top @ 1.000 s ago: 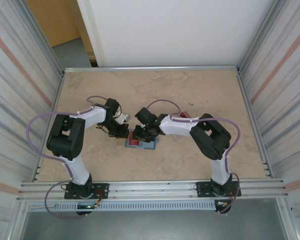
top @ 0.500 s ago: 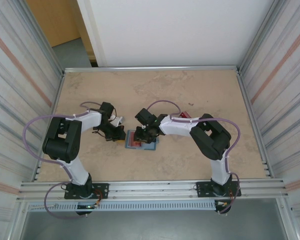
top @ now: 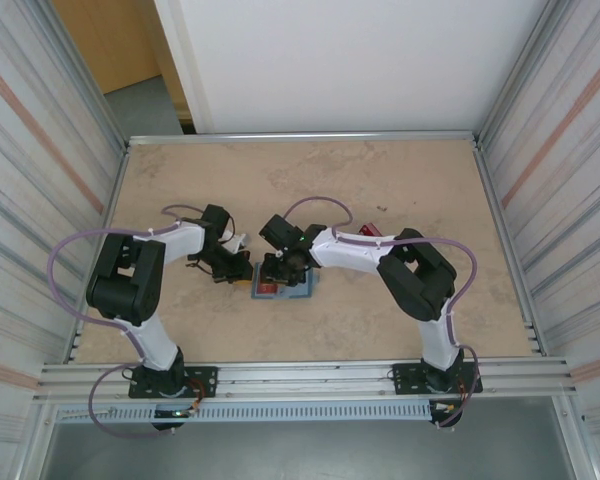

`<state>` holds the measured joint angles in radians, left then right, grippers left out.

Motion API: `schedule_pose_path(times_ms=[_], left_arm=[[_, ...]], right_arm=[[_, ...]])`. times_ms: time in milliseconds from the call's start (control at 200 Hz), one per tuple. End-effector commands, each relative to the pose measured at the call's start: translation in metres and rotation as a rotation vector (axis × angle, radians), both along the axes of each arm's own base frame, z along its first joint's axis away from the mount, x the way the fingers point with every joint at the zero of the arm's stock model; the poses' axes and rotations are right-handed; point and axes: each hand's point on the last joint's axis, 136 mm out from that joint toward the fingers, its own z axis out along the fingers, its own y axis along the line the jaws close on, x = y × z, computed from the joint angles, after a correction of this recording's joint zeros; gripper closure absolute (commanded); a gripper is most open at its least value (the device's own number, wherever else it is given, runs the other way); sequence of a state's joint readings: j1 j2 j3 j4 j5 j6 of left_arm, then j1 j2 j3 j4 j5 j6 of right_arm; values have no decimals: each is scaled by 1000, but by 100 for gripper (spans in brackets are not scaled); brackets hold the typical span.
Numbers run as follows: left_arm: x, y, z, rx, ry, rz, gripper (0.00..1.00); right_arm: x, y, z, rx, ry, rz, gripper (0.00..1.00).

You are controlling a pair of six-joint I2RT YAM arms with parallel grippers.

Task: Put the credit cards into the card holder
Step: Insert the credit card into the card slot, then close the card holder at the center of the table.

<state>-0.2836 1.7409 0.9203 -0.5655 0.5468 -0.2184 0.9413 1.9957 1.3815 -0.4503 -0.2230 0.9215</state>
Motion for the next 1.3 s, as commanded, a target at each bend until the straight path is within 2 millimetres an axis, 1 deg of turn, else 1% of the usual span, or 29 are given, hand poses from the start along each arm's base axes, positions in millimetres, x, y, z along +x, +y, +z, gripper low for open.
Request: schedule_pose_path(times_ms=[0,115,205,346,501,586,697,742,832,987,1168,1298], left_arm=[[-12,-15,-5,-42,32,-27,94],[-5,-9,-1,-32,11,-10,94],[0,-4,4,-27,-13,2,94],[7,-2,18,-22,-76,-22,93],[5,-7,26,-44,-101,-47,90],[5,-6,26,-40,-100,-47,84],[4,-4,23,-28,-88,-36,66],[3,-6,24,-37,-82,-29,61],[2,-10,26,-68,-69,-14,50],[-4,-15,21,-104,-30,14,44],[-8,-24,9,-146,41,56,42],[-7,-36,12,-209,77,72,42]], right_arm=[[-3,-1,-3,-48,-6,43,65],[0,-19,8,-68,-36,17,62],[-2,-32,22,-87,-58,20,60],[-8,-59,40,-132,-92,12,53],[-12,-93,43,-149,-95,-36,52],[-11,-109,40,-168,-98,-65,49],[-7,-124,31,-208,-99,-78,46],[-6,-128,25,-224,-92,-83,46],[-4,-129,16,-232,-86,-87,46],[2,-120,3,-233,-66,-71,47],[8,-109,-11,-199,-48,-66,52],[9,-97,-13,-159,-46,-57,61]])
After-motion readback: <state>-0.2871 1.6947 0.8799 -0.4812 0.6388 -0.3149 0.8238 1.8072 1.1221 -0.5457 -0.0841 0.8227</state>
